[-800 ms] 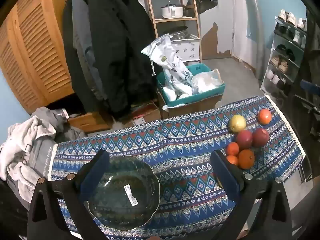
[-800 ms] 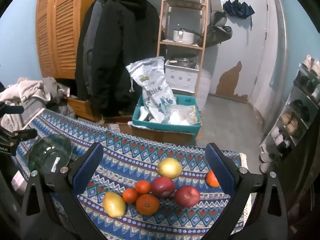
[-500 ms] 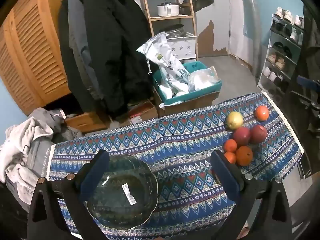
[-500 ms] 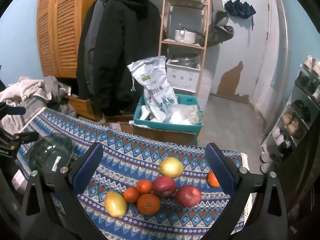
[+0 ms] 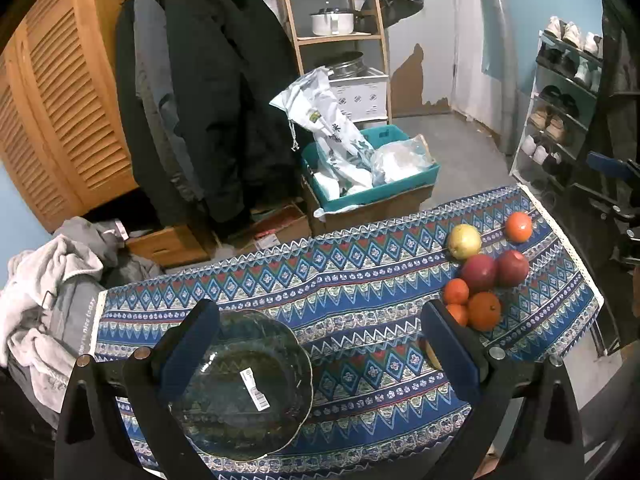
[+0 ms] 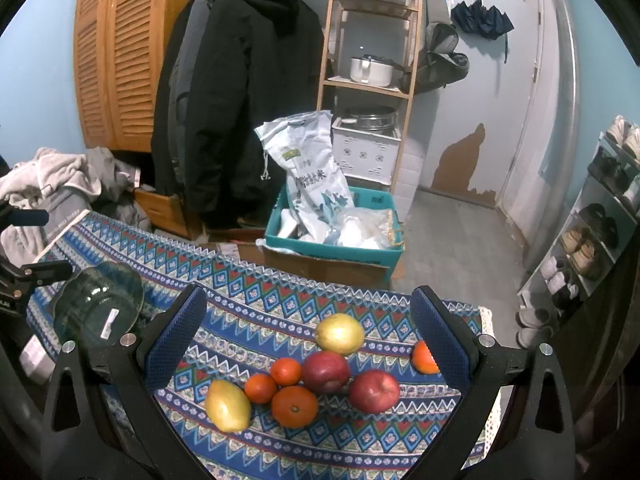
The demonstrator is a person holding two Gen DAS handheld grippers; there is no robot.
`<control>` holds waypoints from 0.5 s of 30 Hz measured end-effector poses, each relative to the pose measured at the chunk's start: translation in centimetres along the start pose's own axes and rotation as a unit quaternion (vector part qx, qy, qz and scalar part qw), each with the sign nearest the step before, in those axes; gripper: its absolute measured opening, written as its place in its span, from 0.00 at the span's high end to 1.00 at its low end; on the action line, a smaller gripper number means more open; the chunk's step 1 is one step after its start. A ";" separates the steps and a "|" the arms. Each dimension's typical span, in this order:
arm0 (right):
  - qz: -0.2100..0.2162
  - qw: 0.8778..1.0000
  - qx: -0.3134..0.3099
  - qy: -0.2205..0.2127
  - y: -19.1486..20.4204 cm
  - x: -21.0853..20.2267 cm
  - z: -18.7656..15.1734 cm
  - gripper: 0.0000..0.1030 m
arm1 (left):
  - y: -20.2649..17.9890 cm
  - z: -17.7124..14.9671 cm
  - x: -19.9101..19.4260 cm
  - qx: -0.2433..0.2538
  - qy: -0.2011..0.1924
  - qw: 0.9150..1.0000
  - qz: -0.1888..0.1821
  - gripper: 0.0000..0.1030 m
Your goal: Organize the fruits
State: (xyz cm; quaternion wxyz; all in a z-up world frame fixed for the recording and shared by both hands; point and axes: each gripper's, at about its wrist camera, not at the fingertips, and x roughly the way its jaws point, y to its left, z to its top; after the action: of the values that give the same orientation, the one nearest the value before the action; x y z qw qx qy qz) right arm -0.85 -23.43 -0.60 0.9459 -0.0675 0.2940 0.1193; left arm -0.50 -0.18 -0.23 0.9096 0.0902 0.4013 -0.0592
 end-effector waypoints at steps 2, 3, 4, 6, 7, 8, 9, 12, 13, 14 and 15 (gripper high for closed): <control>0.002 1.000 0.001 0.001 0.0 0.0 -0.1 0.03 | -0.1 0.0 0.0 0.000 0.000 1.000 -0.001 0.01; 0.003 1.000 0.001 0.001 0.0 0.1 -0.1 0.03 | -0.1 -0.2 0.0 0.001 0.000 1.000 -0.001 0.01; 0.003 1.000 0.001 0.002 0.0 0.1 -0.1 0.03 | -0.1 -0.2 0.1 0.001 0.000 1.000 -0.001 0.01; 0.003 1.000 0.001 0.002 0.0 0.2 -0.2 0.03 | -0.2 -0.2 0.0 0.000 0.001 1.000 -0.002 0.01; 0.004 1.000 0.001 0.002 0.0 0.2 -0.2 0.03 | -0.2 -0.2 0.0 0.000 0.001 1.000 -0.001 0.01; 0.003 1.000 0.000 0.001 0.1 0.1 -0.2 0.03 | -0.1 -0.2 0.1 0.000 0.002 1.000 -0.002 0.01; 0.003 1.000 0.000 0.001 0.1 0.1 -0.2 0.03 | -0.1 -0.2 0.1 0.000 0.002 1.000 -0.002 0.01; 0.004 1.000 0.000 0.002 0.1 0.2 -0.2 0.03 | -0.2 -0.3 0.1 -0.001 0.001 1.000 -0.002 0.01; 0.003 1.000 0.001 0.003 0.1 0.2 -0.1 0.03 | -0.2 -0.3 0.1 -0.001 0.001 1.000 -0.002 0.01; 0.004 1.000 0.000 0.003 0.1 0.2 -0.2 0.03 | -0.2 -0.3 0.1 -0.001 0.002 1.000 -0.002 0.01; 0.005 1.000 0.000 0.003 0.1 0.2 -0.2 0.03 | -0.2 -0.3 0.1 0.000 0.001 1.000 -0.002 0.01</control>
State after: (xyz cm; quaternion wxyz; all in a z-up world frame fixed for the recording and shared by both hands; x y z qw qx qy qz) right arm -0.84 -23.31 -0.84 0.9444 -0.0663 0.2975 0.1235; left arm -0.68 -0.32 -0.49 0.9089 0.0893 0.4028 -0.0608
